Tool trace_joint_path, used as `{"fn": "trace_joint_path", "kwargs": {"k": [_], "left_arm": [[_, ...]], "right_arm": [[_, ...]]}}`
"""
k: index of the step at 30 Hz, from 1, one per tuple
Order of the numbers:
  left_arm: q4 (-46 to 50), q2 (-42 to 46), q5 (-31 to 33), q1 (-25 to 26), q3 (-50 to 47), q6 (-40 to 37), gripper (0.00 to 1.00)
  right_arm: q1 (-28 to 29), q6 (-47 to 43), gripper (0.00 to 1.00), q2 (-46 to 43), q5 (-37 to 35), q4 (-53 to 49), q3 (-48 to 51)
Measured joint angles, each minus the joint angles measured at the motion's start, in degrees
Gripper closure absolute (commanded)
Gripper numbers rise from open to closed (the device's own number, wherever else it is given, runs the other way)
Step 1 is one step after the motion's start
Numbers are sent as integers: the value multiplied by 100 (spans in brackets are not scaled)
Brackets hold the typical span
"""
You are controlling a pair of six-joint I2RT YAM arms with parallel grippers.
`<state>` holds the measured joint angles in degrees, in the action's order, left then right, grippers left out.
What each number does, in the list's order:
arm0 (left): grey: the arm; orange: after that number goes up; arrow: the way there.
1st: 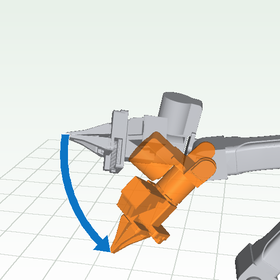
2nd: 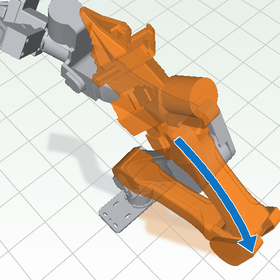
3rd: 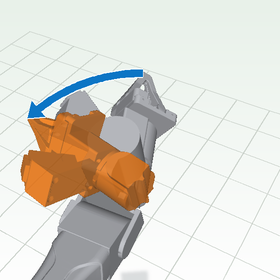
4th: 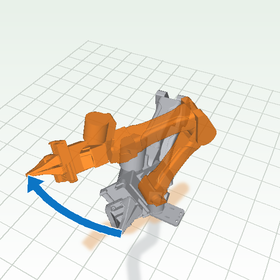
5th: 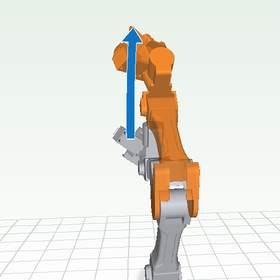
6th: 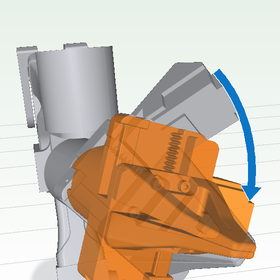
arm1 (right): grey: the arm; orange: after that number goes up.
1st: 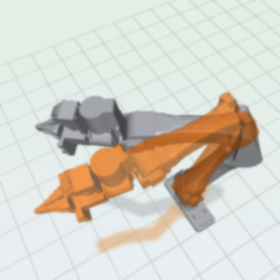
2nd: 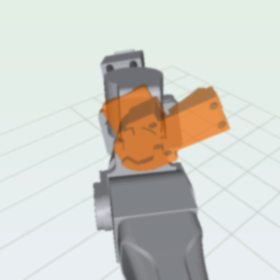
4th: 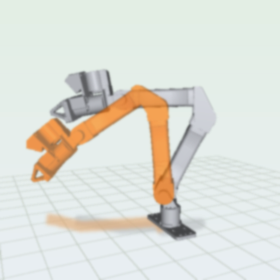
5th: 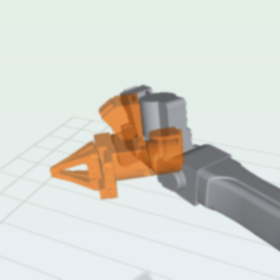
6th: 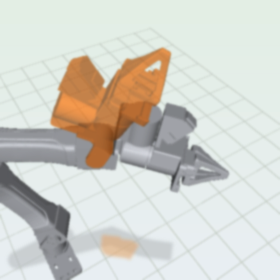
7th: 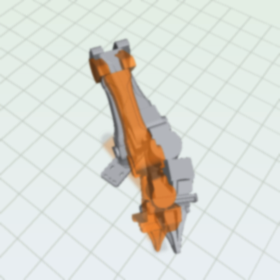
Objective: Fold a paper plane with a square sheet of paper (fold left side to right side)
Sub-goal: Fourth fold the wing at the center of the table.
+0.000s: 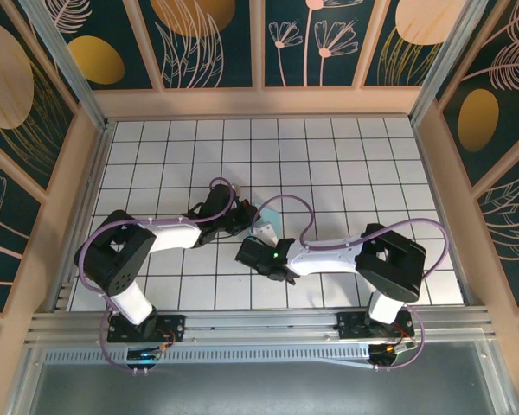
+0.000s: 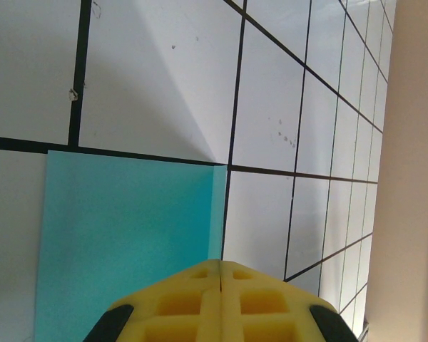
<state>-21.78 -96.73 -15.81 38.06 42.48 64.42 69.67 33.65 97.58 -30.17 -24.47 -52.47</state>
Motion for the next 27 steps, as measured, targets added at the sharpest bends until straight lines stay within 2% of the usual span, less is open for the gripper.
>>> {"fn": "trace_joint_path", "kwargs": {"k": [3, 7, 9, 13, 18, 23, 27], "left_arm": [[13, 17, 24, 0, 0, 0, 98], [37, 109, 90, 0, -59, 4, 80], [57, 216, 131, -2, -136, 26, 70], [98, 588, 175, -122, -417, 39, 63], [328, 1357, 273, -564, -874, -15, 53], [678, 2085, 326, -931, -1058, -142, 51], [763, 2201, 262, -979, -1086, -293, 54]], "right_arm": [[-22, 9, 91, 11, 0, 0, 2], [-48, 28, 100, 11, 2, 22, 20], [-66, 22, 100, 11, 7, 37, 55], [-114, 15, 100, 11, 31, 87, 177], [-184, -44, 100, -76, 133, 302, 374], [-420, -251, 100, -544, 675, 726, 800], [-697, -452, 100, -988, 1355, 1108, 1132]]}}
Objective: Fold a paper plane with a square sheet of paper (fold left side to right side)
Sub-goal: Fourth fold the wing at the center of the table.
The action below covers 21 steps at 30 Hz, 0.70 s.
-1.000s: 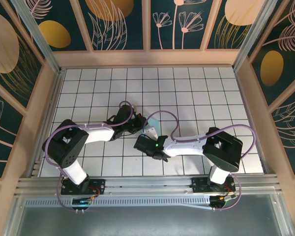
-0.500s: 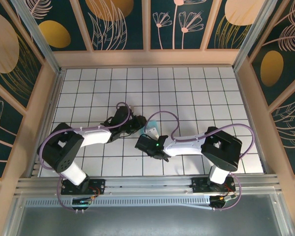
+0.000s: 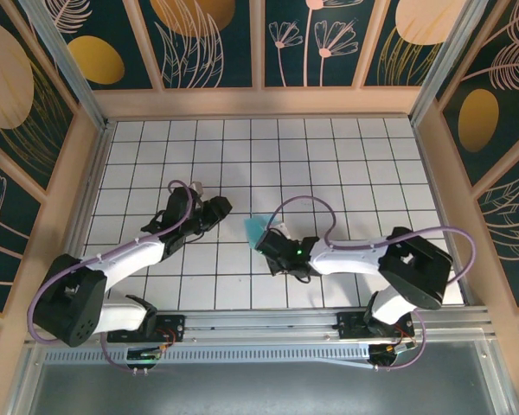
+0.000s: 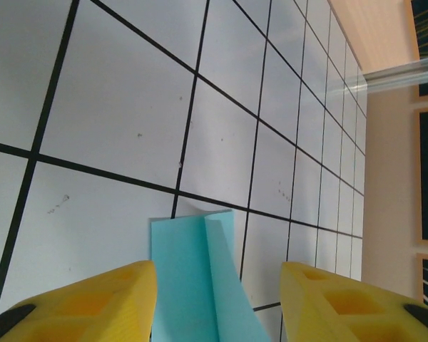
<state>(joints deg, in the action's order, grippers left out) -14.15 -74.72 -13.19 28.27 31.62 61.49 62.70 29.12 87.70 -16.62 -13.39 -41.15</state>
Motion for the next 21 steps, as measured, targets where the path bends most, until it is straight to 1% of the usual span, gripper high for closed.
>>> {"fn": "trace_joint_path", "kwargs": {"k": [4, 10, 17, 21], "left_arm": [[-13, -146, -251, 0, -68, -129, 58], [-68, -446, -599, 0, -151, -188, 60], [-192, -520, -756, 42, -153, -188, 61], [-282, -638, -778, 208, -151, -179, 61]], "right_arm": [[-391, -125, 100, -367, 855, 494, 343], [-929, -142, 100, -717, 1919, 1067, 870], [-1228, -136, 100, -785, 2645, 1475, 1176], [-1362, -138, 100, -785, 2933, 1650, 1272]]}}
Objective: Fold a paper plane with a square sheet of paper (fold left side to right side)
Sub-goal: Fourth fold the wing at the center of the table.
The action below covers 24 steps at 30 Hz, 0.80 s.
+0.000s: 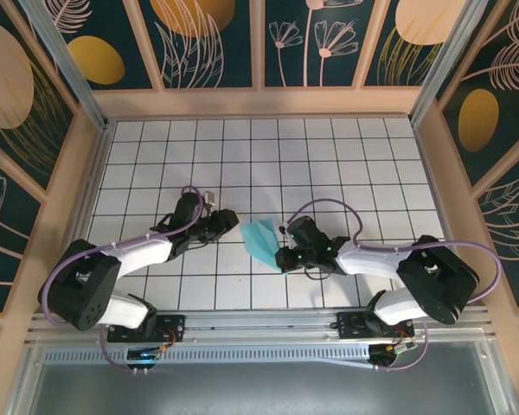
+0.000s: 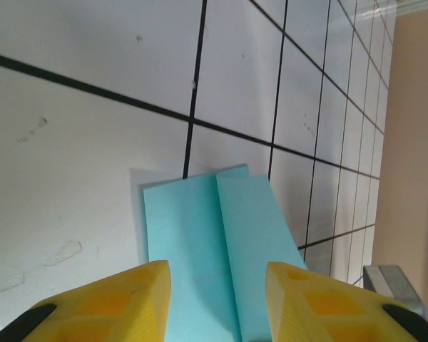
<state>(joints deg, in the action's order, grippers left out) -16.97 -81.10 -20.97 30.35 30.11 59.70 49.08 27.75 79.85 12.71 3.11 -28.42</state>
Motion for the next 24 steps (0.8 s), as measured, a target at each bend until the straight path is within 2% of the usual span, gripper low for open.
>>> {"fn": "trace_joint_path", "kwargs": {"k": [10, 24], "left_arm": [[-205, -501, -2, 654, 72, 282, 61], [-407, -876, 42, 997, 254, 514, 58]], "right_arm": [[-122, 24, 100, 76, 387, 254, 83], [-186, 114, 100, 297, 544, 417, 83]]}}
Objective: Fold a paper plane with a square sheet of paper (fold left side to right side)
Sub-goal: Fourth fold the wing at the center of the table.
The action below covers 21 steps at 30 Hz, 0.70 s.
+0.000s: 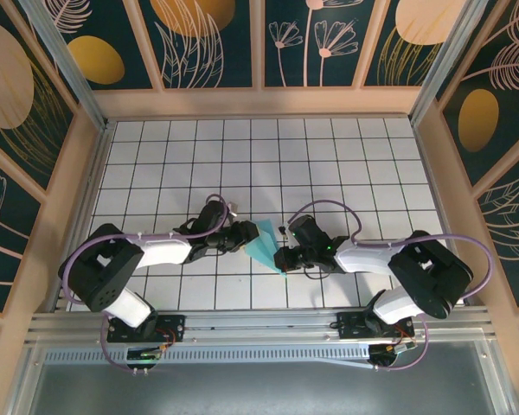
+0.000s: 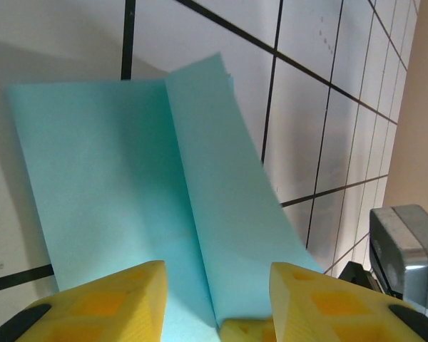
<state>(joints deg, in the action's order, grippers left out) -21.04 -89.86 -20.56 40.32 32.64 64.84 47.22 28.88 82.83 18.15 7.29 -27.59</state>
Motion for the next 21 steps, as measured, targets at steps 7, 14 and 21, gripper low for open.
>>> {"fn": "trace_joint_path", "kwargs": {"k": [7, 14, 21], "left_arm": [[-24, -264, -2, 157, 179, 22, 57], [-46, -400, -2, 225, 319, 42, 57], [-33, -573, 17, 247, 361, 42, 56]], "right_arm": [[-26, 0, 100, 61, 74, 50, 0], [-33, 0, 100, 76, 109, 74, 0], [-42, 0, 100, 103, 149, 111, -2]]}}
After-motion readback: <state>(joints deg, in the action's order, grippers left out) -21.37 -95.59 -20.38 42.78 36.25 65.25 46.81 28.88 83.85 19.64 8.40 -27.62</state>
